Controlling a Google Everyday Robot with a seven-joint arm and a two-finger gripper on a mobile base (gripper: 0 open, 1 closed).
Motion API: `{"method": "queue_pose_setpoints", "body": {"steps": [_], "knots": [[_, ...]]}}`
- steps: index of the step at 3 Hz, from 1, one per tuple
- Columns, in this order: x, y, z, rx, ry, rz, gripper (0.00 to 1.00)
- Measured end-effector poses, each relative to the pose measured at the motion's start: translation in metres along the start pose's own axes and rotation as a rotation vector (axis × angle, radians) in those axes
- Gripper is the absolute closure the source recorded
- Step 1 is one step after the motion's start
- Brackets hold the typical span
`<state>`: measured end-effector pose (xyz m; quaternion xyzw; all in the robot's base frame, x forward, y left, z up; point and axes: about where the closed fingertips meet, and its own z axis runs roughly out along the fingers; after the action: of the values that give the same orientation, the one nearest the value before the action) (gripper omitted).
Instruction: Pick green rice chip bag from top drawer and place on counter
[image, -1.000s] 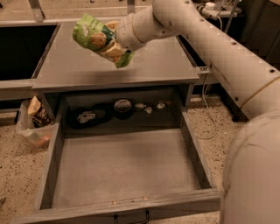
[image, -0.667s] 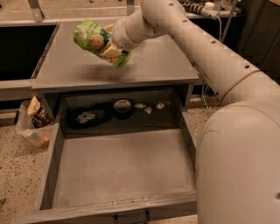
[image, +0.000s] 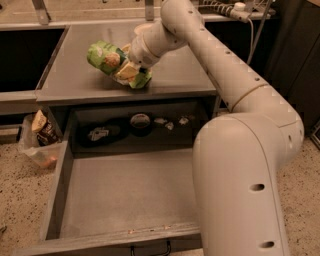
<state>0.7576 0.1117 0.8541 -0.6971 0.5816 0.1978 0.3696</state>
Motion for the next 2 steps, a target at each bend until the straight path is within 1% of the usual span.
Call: {"method": "queue_pose_setpoints", "body": {"steps": [1, 2], "knots": [[-0.0021, 0.0037, -0.0008, -0.020, -0.004, 0.004, 0.58], [-0.0021, 0.0037, -0.0007, -0.020, -0.004, 0.004, 0.35]]}}
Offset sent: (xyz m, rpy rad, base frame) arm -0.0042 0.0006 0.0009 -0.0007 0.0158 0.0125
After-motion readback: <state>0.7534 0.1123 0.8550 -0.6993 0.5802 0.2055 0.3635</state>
